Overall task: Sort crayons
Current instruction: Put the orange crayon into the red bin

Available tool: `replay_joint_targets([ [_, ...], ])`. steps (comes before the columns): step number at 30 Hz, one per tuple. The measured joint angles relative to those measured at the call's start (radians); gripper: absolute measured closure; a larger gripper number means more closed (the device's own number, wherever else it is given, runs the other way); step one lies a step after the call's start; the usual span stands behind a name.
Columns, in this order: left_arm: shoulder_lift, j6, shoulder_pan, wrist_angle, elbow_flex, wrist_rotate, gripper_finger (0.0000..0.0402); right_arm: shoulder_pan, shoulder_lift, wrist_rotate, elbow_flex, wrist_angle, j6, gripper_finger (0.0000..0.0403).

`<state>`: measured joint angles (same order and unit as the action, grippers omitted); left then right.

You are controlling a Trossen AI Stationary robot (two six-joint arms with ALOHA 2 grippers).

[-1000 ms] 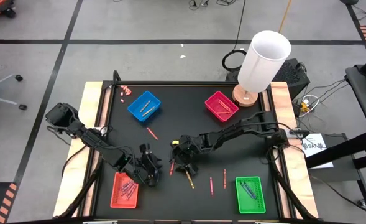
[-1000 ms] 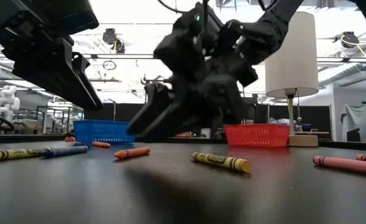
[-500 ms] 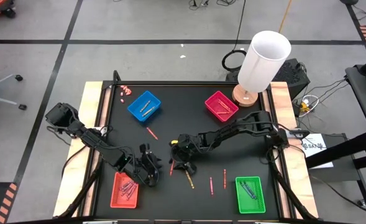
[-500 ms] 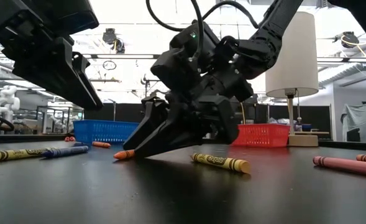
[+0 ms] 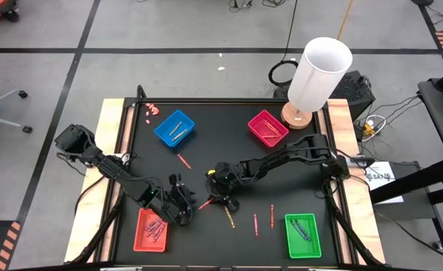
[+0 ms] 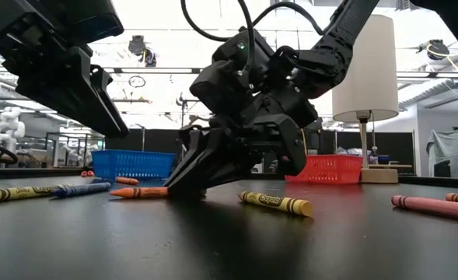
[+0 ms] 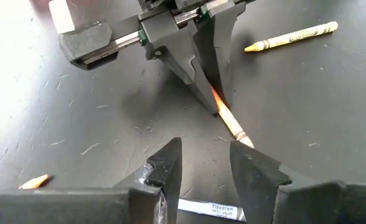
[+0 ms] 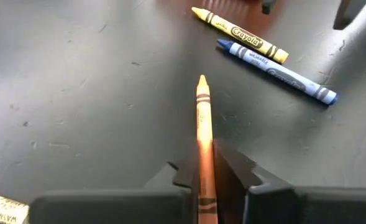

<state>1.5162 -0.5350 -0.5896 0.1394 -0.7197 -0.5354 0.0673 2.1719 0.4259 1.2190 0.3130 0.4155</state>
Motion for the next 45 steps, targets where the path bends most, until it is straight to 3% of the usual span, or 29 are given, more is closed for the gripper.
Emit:
replay_joint_targets([
  [6, 0.0, 0.0, 0.0, 0.0, 0.0, -0.006, 0.0268, 0.003, 0.0, 0.006, 0.0, -0.003, -0.014, 0.0398],
  [20, 0.0, 0.0, 0.0, 0.0, 0.0, -0.018, 0.0268, 0.01, -0.041, 0.012, -0.003, -0.03, -0.08, 0.0402],
  [28, 0.0, -0.002, 0.0, 0.0, 0.0, -0.018, 0.0268, 0.037, -0.191, 0.009, -0.003, -0.191, -0.09, 0.0402],
  [33, 0.0, -0.002, 0.0, -0.001, 0.0, -0.018, 0.0268, 0.066, -0.305, -0.063, -0.003, -0.366, -0.082, 0.0402],
  [40, 0.0, -0.002, 0.0, -0.003, 0.0, -0.018, 0.0268, 0.078, -0.428, -0.059, -0.005, -0.604, -0.057, 0.0402],
  [45, 0.0, -0.002, 0.0, -0.004, 0.0, -0.018, 0.0268, 0.072, -0.495, -0.058, -0.107, -0.575, -0.054, 0.0402],
])
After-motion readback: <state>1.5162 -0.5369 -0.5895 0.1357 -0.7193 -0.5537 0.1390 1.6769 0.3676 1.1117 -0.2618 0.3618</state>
